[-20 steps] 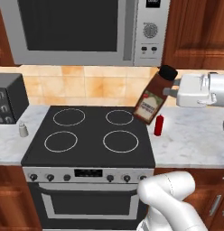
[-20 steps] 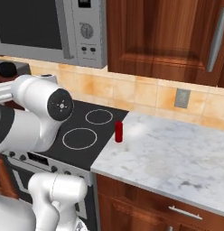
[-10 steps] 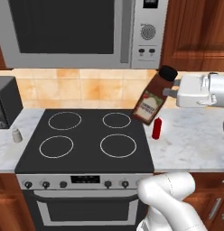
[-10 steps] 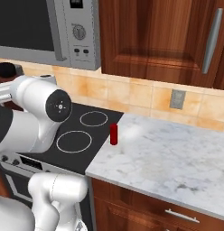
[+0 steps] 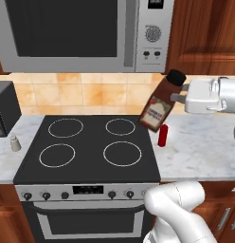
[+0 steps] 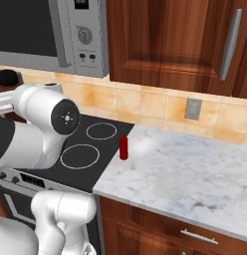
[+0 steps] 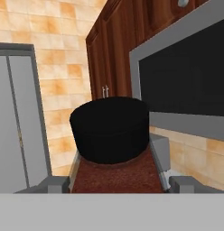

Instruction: Collect the paprika, ketchup, and shaker from the cabinet and place them next to the stove.

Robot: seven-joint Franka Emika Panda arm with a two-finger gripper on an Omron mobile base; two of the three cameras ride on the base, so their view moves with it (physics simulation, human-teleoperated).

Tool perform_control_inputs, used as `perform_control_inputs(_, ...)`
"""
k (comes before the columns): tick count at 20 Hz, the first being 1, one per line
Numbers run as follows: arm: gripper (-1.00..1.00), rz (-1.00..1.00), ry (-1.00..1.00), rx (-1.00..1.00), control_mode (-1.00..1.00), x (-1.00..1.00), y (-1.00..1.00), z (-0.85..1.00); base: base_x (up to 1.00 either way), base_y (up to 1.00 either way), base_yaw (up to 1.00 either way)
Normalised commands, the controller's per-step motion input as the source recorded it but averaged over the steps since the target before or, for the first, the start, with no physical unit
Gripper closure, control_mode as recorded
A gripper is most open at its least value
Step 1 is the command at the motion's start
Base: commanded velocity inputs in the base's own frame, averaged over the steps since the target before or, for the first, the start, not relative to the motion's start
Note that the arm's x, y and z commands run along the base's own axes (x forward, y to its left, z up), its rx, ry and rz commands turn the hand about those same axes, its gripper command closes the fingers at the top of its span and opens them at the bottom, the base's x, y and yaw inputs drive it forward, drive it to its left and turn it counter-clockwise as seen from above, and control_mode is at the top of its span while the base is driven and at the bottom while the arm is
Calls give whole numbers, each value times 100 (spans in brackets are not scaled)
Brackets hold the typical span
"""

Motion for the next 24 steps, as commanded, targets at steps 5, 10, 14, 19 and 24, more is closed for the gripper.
perform_control_inputs(5, 100, 1, -3, 0, -100, -2, -35, -33, 0, 0, 0)
perform_control_inputs(10, 100, 1, 0, -1, -100, -8, -55, -46, 0, 0, 0)
perform_control_inputs(14, 100, 3, 0, 0, -100, 0, -55, -49, 0, 0, 0)
perform_control_inputs(19, 100, 2, 2, -5, -100, 2, -56, -60, 0, 0, 0)
perform_control_inputs(24, 100, 0, 9, -10, -100, 16, -51, -43, 0, 0, 0)
